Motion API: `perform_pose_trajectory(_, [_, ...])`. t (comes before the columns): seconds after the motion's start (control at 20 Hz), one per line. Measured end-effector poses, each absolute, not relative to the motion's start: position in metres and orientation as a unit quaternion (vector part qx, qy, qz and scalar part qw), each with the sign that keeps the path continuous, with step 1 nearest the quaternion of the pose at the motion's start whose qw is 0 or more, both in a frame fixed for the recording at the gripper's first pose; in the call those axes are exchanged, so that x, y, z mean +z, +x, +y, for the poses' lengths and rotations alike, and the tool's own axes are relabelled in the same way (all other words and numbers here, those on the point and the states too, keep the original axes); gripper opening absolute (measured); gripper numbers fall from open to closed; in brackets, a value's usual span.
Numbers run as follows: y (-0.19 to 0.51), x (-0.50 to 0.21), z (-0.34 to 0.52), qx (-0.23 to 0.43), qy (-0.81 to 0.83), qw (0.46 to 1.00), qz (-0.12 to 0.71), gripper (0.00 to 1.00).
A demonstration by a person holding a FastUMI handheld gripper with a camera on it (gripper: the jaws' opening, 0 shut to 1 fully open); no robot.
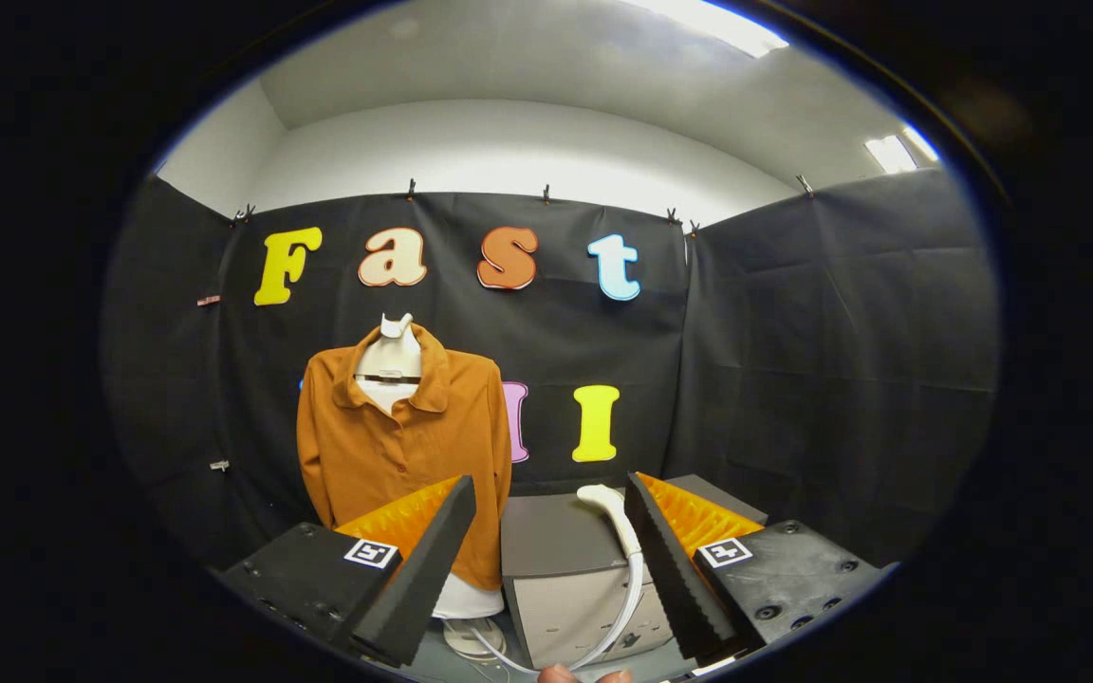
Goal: Iron the clothes twice with a garment steamer, once on the left side and once on the right side.
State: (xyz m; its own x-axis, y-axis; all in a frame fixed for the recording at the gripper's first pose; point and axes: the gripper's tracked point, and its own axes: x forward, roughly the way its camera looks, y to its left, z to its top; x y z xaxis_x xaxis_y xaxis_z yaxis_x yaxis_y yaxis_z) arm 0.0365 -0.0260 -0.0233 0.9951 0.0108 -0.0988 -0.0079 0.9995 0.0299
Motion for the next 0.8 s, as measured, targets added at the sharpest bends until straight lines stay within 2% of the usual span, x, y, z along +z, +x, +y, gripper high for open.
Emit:
perform_pose_trajectory(0.4, [0.121,-0.084,-0.078,0.008,0.027,0.987,0.156,0.99])
perform_pose_trajectory(0.8, [0.207,-0.183,-0.107,0.029,0.005,0.955,0.296,1.0])
